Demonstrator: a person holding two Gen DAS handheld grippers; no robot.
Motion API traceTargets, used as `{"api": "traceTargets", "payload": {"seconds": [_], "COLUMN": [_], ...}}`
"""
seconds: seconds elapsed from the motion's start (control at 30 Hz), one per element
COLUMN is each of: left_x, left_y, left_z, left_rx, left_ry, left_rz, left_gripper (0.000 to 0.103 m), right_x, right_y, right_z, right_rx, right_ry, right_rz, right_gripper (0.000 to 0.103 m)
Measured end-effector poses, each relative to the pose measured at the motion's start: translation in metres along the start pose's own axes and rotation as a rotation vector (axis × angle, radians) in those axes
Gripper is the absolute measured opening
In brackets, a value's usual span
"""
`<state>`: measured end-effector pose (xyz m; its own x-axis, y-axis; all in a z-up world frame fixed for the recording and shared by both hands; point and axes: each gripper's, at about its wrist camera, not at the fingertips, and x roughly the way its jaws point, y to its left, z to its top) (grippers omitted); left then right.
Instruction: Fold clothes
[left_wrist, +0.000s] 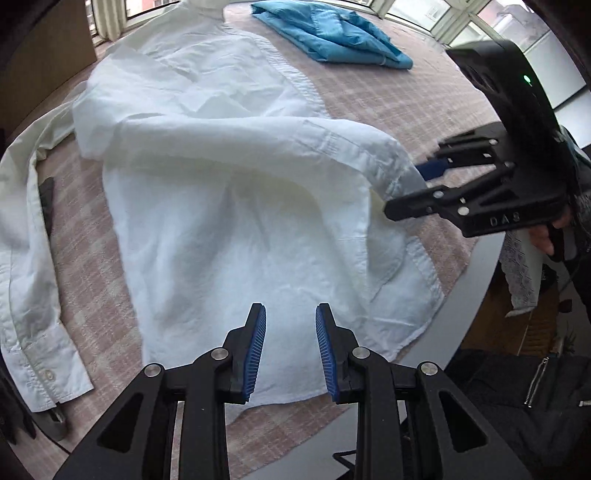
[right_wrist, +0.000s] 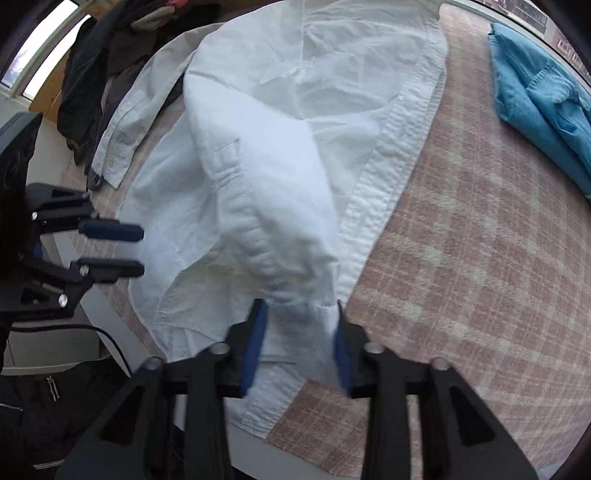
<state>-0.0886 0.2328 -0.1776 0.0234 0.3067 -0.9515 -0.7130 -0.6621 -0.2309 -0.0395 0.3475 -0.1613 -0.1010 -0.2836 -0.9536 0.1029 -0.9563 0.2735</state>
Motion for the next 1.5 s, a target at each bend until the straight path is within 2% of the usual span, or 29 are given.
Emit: {"api": "traceTargets", "payload": {"seconds": [0.07, 0.13, 0.27, 0.3, 0.43, 0.47, 0.5, 0.53, 0.63, 0.7, 0.77, 0.8, 0.87, 0.93, 1.0, 1.1, 1.23, 1.37, 1.5], "left_x": [-0.011, -0.024, -0.049, -0.054, -0.057, -0.054, -0.051, -0.048, -0.041, -0.036, -0.028, -0.022, -0.011, 0.001, 0.014, 0.026, 0.035, 0.012, 0.026], "left_y": [0.013, 0.026, 0.049, 0.053, 0.057, 0.056, 0.053, 0.051, 0.042, 0.034, 0.024, 0.018, 0.005, -0.009, -0.024, -0.035, -0.045, -0.035, -0.023], "left_z": [-0.006, -0.012, -0.022, -0.023, -0.024, -0.024, -0.023, -0.022, -0.016, -0.010, -0.002, -0.001, 0.002, 0.005, 0.008, 0.007, 0.007, 0.033, 0.049], "left_rx": [-0.024, -0.050, -0.108, -0.120, -0.125, -0.122, -0.117, -0.110, -0.093, -0.085, -0.073, -0.066, -0.055, -0.035, 0.007, 0.057, 0.102, 0.073, 0.077], "left_ry": [-0.021, -0.045, -0.092, -0.102, -0.123, -0.118, -0.114, -0.111, -0.110, -0.121, -0.132, -0.135, -0.141, -0.141, -0.122, -0.077, -0.026, -0.130, -0.106], "left_rz": [0.033, 0.056, 0.079, 0.077, 0.075, 0.071, 0.066, 0.059, 0.044, 0.020, -0.001, -0.011, -0.030, -0.036, -0.013, 0.000, 0.002, 0.012, 0.009], "left_gripper": [0.026, 0.026, 0.027, 0.027, 0.028, 0.028, 0.028, 0.028, 0.028, 0.028, 0.028, 0.028, 0.028, 0.028, 0.028, 0.028, 0.028, 0.028, 0.028], "right_x": [-0.004, -0.017, -0.052, -0.054, -0.032, -0.024, -0.012, -0.001, 0.020, 0.007, -0.015, -0.028, -0.050, -0.063, -0.073, -0.072, -0.061, -0.026, 0.014], "right_y": [0.010, 0.018, 0.022, 0.018, -0.013, -0.019, -0.020, -0.020, -0.007, 0.012, 0.024, 0.022, 0.018, 0.009, 0.000, -0.007, -0.006, -0.010, -0.007], "right_z": [0.000, 0.001, -0.009, -0.014, -0.043, -0.048, -0.051, -0.053, -0.054, -0.051, -0.041, -0.031, -0.005, 0.037, 0.081, 0.147, 0.226, 0.298, 0.347], "right_rx": [0.033, 0.095, 0.312, 0.367, 0.521, 0.538, 0.515, 0.488, 0.393, 0.286, 0.195, 0.181, 0.152, 0.118, 0.086, 0.082, 0.031, 0.019, -0.031], "right_ry": [-0.006, -0.035, -0.148, -0.166, -0.176, -0.163, -0.122, -0.081, 0.028, 0.030, -0.009, -0.049, -0.125, -0.179, -0.220, -0.212, -0.240, -0.192, -0.102], "right_rz": [0.094, 0.252, 0.753, 0.840, 0.761, 0.691, 0.525, 0.395, 0.234, 0.179, 0.099, 0.078, 0.040, 0.029, 0.028, 0.096, -0.026, -0.059, -0.103], "right_gripper": [0.004, 0.004, 0.004, 0.004, 0.004, 0.004, 0.007, 0.008, 0.008, 0.008, 0.009, 0.010, 0.018, 0.031, 0.031, 0.031, 0.031, 0.031, 0.033]}}
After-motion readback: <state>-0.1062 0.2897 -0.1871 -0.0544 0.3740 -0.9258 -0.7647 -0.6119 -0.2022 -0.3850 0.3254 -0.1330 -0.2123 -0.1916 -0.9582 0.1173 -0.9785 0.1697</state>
